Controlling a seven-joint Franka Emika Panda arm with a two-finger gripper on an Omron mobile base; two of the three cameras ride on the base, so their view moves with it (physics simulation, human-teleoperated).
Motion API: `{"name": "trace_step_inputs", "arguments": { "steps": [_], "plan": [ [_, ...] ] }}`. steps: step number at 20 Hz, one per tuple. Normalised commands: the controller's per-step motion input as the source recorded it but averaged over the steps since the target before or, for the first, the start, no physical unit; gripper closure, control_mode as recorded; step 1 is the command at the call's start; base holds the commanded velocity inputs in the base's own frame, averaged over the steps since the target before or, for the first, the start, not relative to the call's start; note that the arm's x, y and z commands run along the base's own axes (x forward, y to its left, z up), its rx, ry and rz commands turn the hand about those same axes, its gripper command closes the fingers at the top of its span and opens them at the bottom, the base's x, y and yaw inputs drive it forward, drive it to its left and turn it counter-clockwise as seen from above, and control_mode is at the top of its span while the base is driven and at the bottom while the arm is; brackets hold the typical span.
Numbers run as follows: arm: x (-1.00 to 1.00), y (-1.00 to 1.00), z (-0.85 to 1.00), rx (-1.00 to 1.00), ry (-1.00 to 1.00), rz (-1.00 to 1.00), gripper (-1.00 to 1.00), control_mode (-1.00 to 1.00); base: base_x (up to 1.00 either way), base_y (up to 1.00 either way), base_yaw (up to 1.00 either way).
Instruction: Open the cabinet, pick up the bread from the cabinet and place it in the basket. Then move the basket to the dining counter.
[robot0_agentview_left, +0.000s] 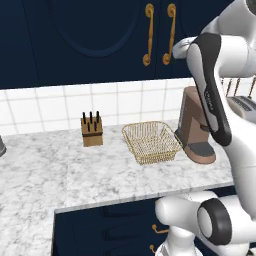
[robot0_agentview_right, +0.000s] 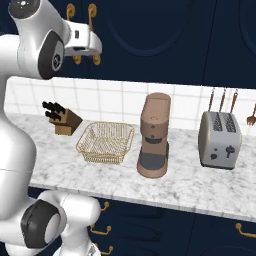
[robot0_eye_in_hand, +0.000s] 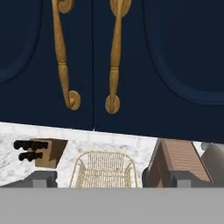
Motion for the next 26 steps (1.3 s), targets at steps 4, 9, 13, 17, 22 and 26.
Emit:
{"name": "trace_step_inputs", "arguments": {
  "steps": [4, 9, 13, 17, 22, 26],
  "plan": [
    [0.59, 0.00, 0.12, 0.00, 0.00, 0.00, -1.00, -1.00, 0.00, 0.00, 0.00],
    [0.68, 0.00, 0.08, 0.00, 0.00, 0.00, -1.00, -1.00, 0.00, 0.00, 0.00],
    [0.67, 0.00, 0.00, 0.00, -0.02, 0.00, -1.00, -1.00, 0.00, 0.00, 0.00],
    [0.67, 0.00, -0.01, 0.00, 0.00, 0.00, -1.00, -1.00, 0.00, 0.00, 0.00],
    [0.48, 0.00, -0.11, 0.00, -0.01, 0.00, -1.00, -1.00, 0.00, 0.00, 0.00],
    [0.63, 0.03, -0.01, 0.00, 0.06, 0.00, -1.00, -1.00, 0.00, 0.00, 0.00]
  ]
}}
